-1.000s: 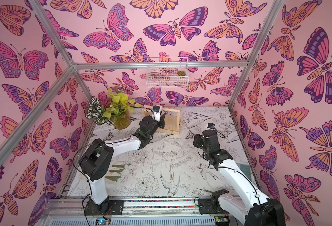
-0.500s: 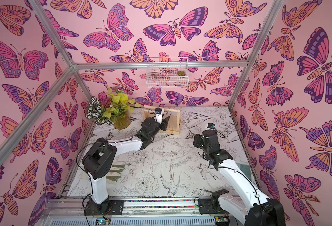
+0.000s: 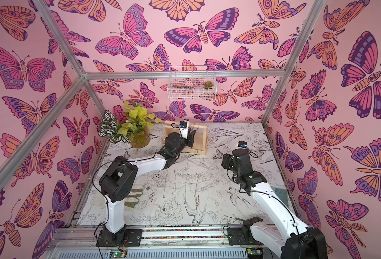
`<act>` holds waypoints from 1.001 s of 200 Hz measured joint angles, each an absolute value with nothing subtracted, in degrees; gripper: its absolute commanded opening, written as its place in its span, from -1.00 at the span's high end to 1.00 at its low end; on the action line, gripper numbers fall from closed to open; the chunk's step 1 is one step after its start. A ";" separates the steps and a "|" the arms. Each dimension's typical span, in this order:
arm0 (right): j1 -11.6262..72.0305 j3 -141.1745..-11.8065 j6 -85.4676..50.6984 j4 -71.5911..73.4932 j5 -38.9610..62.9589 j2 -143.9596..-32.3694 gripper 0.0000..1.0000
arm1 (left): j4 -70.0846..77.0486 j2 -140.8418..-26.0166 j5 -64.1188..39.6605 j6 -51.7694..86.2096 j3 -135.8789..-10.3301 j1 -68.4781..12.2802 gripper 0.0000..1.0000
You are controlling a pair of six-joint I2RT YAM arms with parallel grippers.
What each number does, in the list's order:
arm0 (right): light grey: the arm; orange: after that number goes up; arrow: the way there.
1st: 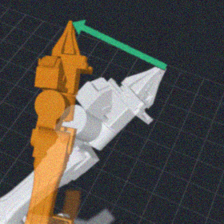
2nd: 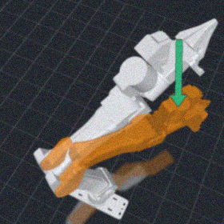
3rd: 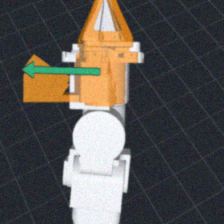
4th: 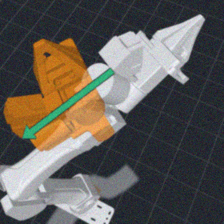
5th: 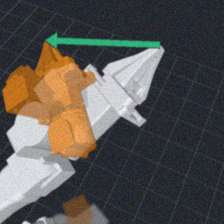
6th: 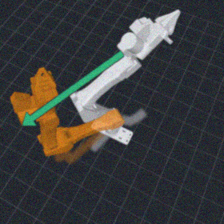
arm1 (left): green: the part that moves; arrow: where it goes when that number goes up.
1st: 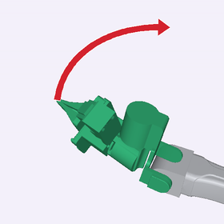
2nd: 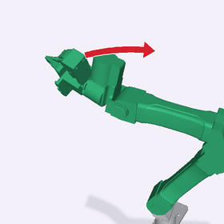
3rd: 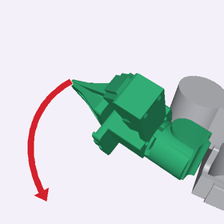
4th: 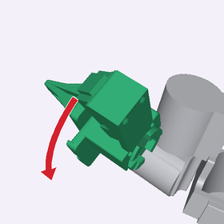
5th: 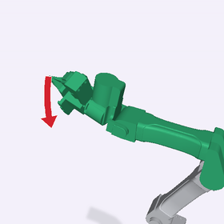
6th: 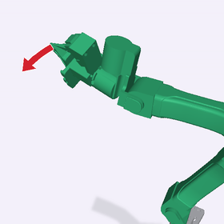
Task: Take the necklace off the jewelry display stand
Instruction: Take off the necklace from the stand.
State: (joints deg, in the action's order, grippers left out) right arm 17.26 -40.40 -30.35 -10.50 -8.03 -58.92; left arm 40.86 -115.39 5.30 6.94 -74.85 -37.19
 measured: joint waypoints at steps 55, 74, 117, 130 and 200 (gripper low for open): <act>16.97 -39.88 -30.35 -10.50 -8.03 -58.89 -0.24 | 39.53 -115.87 5.32 7.88 -75.77 -37.19 1.00; 16.91 -39.75 -30.37 -10.48 -8.03 -58.83 -0.23 | 38.96 -115.87 5.39 7.88 -75.75 -37.19 1.00; 16.91 -39.66 -30.35 -10.48 -8.03 -58.81 -0.24 | 38.33 -115.61 5.85 6.72 -75.37 -37.06 1.00; 16.91 -39.64 -30.35 -10.48 -8.03 -58.81 -0.24 | 37.36 -114.89 5.98 6.50 -74.87 -36.64 1.00; 16.91 -39.42 -30.37 -10.44 -8.01 -58.81 -0.23 | 33.80 -108.81 6.94 5.78 -73.25 -31.51 1.00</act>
